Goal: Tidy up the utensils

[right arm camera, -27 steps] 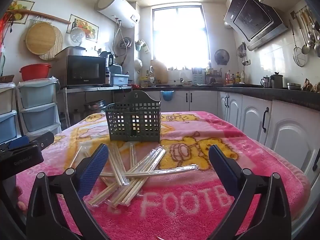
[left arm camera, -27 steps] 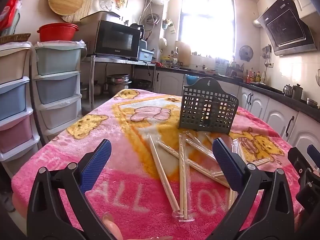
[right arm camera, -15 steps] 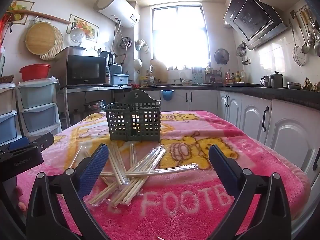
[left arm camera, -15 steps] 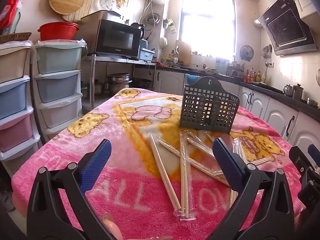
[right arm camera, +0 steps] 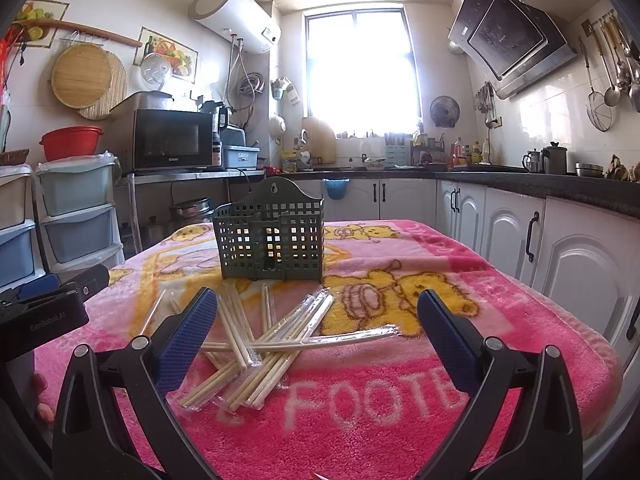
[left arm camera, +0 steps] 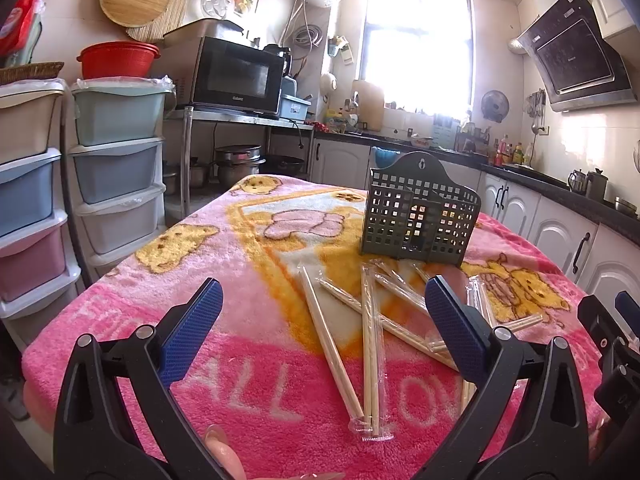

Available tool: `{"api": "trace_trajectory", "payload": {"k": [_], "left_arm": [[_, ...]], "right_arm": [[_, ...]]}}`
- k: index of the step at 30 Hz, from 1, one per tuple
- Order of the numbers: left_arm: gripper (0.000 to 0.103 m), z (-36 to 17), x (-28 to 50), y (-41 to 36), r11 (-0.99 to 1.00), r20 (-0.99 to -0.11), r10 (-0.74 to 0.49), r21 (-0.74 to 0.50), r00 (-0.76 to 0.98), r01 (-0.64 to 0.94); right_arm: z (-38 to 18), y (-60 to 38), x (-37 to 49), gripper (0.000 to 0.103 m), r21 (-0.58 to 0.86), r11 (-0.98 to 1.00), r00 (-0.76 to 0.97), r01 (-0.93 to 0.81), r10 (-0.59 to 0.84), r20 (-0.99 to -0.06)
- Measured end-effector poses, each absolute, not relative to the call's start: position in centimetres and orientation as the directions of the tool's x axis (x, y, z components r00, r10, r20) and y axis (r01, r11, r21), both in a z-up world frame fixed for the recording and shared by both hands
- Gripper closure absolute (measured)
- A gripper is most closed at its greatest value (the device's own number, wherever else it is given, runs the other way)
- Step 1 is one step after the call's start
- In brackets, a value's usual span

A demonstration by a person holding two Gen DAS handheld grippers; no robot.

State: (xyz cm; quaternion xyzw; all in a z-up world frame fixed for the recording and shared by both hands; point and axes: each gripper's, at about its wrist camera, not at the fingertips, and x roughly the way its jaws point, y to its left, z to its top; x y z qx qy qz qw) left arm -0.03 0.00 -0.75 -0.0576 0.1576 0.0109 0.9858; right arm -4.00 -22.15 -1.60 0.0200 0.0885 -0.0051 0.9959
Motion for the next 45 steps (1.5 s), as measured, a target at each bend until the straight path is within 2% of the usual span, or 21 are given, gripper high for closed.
{"api": "trace_trajectory", "payload": {"k": [35,45], "left_arm": [[0.009,-0.6,0.1,0.4,0.992,-0.322,0.026,-0.109,0.946,-0.065],[0.009,-0.7,0.3,0.8,0.989,-0.325,0.021,-0.132,0.945,-0.067]], "right_arm": [[-1.7,-22.0,-3.8,0.006,0.041,0.999,0.982,0.011,-0.003,-0.191],[-1.4,-22.6,-2.9,0.006,0.018,0.999,0.98,0.044,-0.039,-0.196]]}}
